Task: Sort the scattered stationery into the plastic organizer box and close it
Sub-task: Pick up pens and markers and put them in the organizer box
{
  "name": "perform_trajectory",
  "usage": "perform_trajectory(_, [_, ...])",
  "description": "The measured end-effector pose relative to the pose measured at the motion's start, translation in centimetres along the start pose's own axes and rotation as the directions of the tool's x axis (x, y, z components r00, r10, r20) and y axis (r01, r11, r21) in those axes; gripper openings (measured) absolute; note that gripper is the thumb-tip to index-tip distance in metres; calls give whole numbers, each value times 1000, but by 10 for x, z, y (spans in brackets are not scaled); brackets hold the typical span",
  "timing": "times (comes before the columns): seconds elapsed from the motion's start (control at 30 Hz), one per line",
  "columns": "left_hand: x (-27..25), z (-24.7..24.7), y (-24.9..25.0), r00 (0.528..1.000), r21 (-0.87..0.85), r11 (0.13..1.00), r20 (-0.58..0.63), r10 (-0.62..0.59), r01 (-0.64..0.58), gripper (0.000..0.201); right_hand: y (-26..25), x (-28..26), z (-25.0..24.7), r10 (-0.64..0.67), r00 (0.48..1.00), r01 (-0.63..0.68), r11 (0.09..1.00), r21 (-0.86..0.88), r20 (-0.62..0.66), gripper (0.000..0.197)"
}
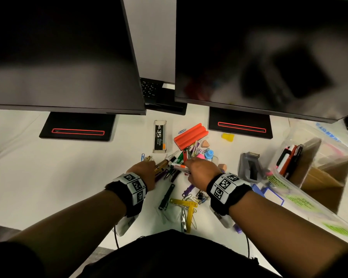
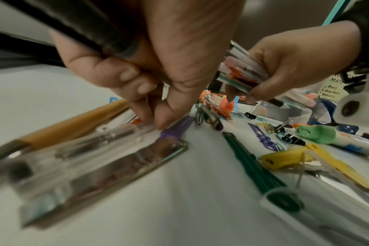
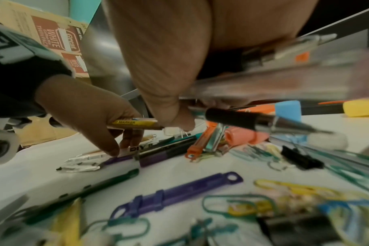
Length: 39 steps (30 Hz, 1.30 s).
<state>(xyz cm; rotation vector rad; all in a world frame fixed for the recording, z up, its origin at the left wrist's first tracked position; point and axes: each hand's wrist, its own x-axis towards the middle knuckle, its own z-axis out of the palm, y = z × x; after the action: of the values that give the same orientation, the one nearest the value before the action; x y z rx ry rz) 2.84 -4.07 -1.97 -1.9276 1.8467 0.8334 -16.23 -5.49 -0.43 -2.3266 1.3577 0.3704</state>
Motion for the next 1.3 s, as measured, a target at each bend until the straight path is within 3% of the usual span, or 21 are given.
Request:
perform_trajectory(0.13, [-1, 3, -7, 1000, -24, 1000, -1, -11, 11, 40, -8, 18, -3, -19, 999, 17, 999, -34, -48, 30])
perform_trajectory(0.27, [-3, 5, -13, 1000, -53, 999, -20, -8, 7, 42, -18, 34, 0, -25, 1000, 25, 997, -66, -2, 35])
perform_trajectory(0.57, [-4, -10, -21, 999, -93, 996, -31, 9, -12, 31, -15, 30, 4, -8, 1000, 11, 994, -112, 27, 30])
perform_trajectory(0.73, [1, -22, -31, 993, -190, 980, -82, -82, 65, 27, -8, 19, 8, -17, 998, 24, 995, -101, 66, 40])
perform_trajectory(0.87, [4, -21, -37, 976, -265, 957, -146, -159, 116, 34, -5, 13, 11, -33, 999, 33, 998, -48, 6, 40])
perform_trajectory(0.93, [5, -17, -36, 975, -285, 953, -162, -153, 102, 33, -5, 9, 9, -39, 990, 46, 998, 47, -138, 29])
perform_trajectory(1.0, [6, -15, -31, 971, -306, 950, -202, -125, 59, 32, -2, 1, 2, 37, 950, 31, 977, 211, -310, 23])
perform_trajectory(1.07, [7, -15, -26, 966, -334, 942, -234, -110, 26, 28, 5, -8, -7, 240, 896, -56, 895, 442, -374, 23])
perform_trajectory(1.17, [10, -17, -21, 970, -370, 929, -223, -99, 9, 21, 30, -13, -15, 507, 801, -176, 708, 683, -318, 24])
perform_trajectory(1.3, [12, -22, -22, 985, -283, 959, -164, -60, 11, 19, 62, -21, -7, 620, 778, -368, 579, 728, -100, 22])
